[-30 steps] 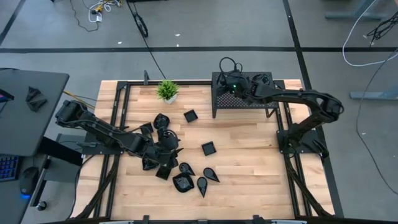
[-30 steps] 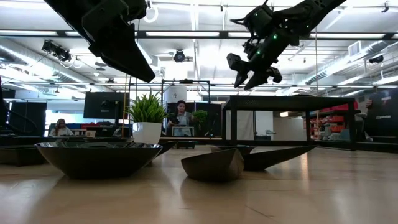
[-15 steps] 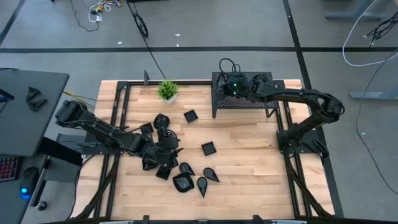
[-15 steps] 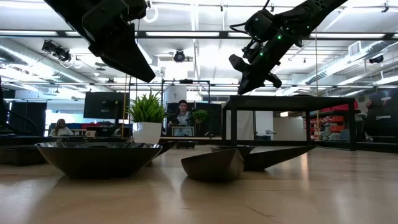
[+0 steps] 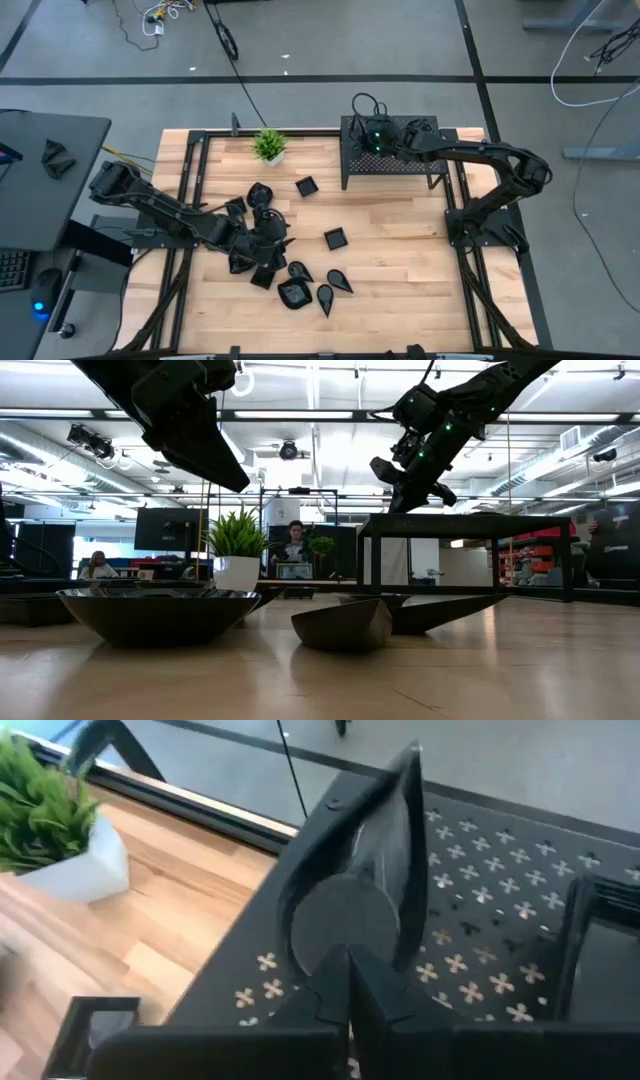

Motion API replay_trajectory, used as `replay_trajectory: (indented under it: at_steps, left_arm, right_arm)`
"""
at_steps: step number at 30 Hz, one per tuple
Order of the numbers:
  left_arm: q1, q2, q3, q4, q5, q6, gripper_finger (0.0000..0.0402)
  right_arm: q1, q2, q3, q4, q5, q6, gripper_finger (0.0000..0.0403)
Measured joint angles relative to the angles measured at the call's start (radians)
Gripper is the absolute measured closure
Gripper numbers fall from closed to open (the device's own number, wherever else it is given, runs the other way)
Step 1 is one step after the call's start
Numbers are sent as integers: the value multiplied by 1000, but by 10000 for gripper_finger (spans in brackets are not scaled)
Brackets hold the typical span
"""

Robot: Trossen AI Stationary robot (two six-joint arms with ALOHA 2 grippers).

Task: Pick & Place Mini shaped plates
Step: Stack the black drop-shaped plate on top of the black drop-shaped plate on the shelf

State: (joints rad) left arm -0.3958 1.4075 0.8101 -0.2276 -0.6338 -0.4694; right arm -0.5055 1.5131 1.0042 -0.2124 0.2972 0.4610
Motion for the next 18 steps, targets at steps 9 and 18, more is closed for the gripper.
replay_trajectory:
  at_steps: [9,18]
  left_arm:
    - [0,0,0,0,0,1,209]
    - [0,0,0,-1,0,2,209]
  right_arm:
    - [11,-1,0,91,0,-39,389]
    - [22,5,0,101,-3,-55,399]
